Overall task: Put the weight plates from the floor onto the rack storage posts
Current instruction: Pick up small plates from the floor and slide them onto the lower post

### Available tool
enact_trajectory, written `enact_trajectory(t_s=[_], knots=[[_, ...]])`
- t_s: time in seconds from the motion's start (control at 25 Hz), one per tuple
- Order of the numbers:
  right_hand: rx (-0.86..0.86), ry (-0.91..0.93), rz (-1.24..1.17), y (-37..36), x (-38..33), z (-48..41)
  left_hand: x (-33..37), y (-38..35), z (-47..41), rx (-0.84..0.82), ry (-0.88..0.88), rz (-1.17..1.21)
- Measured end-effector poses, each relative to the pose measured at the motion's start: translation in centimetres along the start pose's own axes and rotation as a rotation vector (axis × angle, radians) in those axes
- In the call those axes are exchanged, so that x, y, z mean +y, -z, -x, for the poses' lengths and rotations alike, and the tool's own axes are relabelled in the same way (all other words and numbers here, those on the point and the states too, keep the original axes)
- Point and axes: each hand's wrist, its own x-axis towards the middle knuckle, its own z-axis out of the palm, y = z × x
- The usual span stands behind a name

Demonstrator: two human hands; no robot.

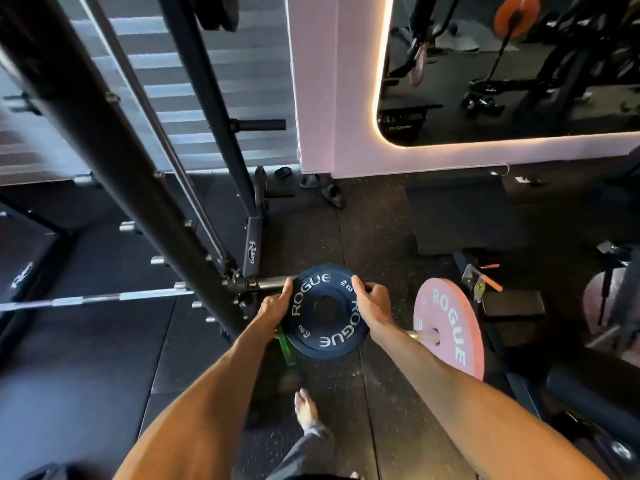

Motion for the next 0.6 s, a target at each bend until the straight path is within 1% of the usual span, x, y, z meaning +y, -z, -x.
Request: enact_trajectory(t_s=[0.04,0.24,0.36,0.48,0.6], knots=[[0.017,-0.006,0.011,-0.3,-0.5,-1.7,1.1,-0.4,-1.3,-0.007,0.003,-0.039],[0.093,0.007,0.028,-1.7,-4.6,-11.8,8.0,-2.3,-13.2,-0.082,-0.002,-0.160],[0.124,0.014,0.002,-2.5,-7.3,-16.9,14.0,-3.1,-15.9,-0.145,0.004,-0.130],[0.180,-0.014,0.004,-2.9,-9.4,-21.7,19.1,-4.0,-18.1,-0.187,-0.038,-0.145],[0.197,-0.045,-0.003,-3.2,-11.1,-26.2,23.1,-5.1,-21.3,-0.184,-0.027,-0.162]])
